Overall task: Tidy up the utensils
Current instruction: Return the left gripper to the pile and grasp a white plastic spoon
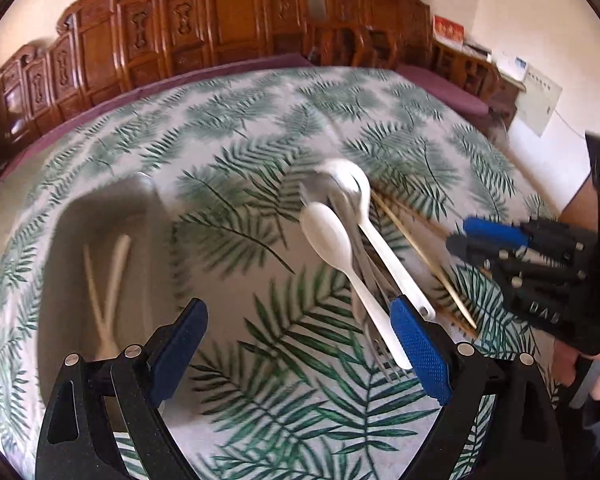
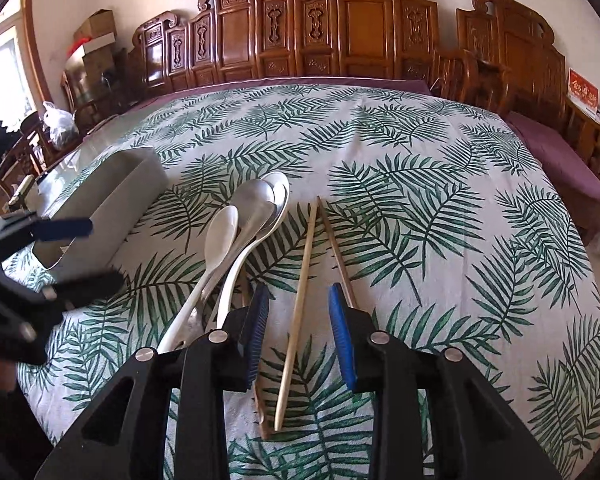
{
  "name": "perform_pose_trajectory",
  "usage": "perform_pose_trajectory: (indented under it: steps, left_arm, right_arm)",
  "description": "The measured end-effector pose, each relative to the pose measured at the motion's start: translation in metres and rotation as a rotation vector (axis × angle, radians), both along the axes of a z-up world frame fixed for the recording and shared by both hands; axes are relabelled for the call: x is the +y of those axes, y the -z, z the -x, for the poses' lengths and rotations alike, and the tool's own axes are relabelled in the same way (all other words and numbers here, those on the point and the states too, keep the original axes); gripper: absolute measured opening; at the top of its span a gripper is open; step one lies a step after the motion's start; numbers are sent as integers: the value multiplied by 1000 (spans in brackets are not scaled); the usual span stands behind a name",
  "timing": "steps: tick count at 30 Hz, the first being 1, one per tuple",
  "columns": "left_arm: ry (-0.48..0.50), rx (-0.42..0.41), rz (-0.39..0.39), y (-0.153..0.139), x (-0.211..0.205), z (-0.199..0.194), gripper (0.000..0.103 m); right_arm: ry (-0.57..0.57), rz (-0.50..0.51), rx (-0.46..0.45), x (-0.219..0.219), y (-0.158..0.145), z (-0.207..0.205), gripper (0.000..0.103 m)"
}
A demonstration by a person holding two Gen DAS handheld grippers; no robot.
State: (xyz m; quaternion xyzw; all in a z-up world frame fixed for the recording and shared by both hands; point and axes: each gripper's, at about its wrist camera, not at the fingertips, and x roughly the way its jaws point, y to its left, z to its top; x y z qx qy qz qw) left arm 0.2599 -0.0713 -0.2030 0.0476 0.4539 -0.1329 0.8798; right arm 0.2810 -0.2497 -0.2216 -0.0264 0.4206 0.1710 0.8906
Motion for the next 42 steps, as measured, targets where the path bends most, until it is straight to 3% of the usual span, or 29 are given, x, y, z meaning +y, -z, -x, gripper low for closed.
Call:
perform_pose_trajectory:
  steps: [10,14,17,21,25,29,31,38,42]
  left_arm:
    - [42,110,70,29,-22,-7,89]
    - [49,129,54,38,-27,-7,89]
    - [33,162,104,42,-20,-10,81]
    - [30,166,113,43,-16,-10,70]
    - [27,177,144,42,-11,-10,53]
    - [17,185,170,42,-6,-11,43]
    - [5,184,169,42,-4,-12,32]
    - [-6,173,159,43,-3,-18,28]
    - [-7,136,88,43,-12,-22,28]
  right_arm:
    - [3,-10,7,-1,1,-2,33]
    - [-5,-8,9,1,3,-2,33]
    - [-9,-9,8,2,3,-2,33]
    - [-5,-13,7,1,2,-3,33]
    - [-5,-11,8,1,3,-3,34]
    - [-10,-10,8,2,3,-2,34]
    - [-13,-10,9,3,4,-3,34]
    - [-26,3,8,10,5,-2,34]
    - [-26,3,6,12,5,-2,34]
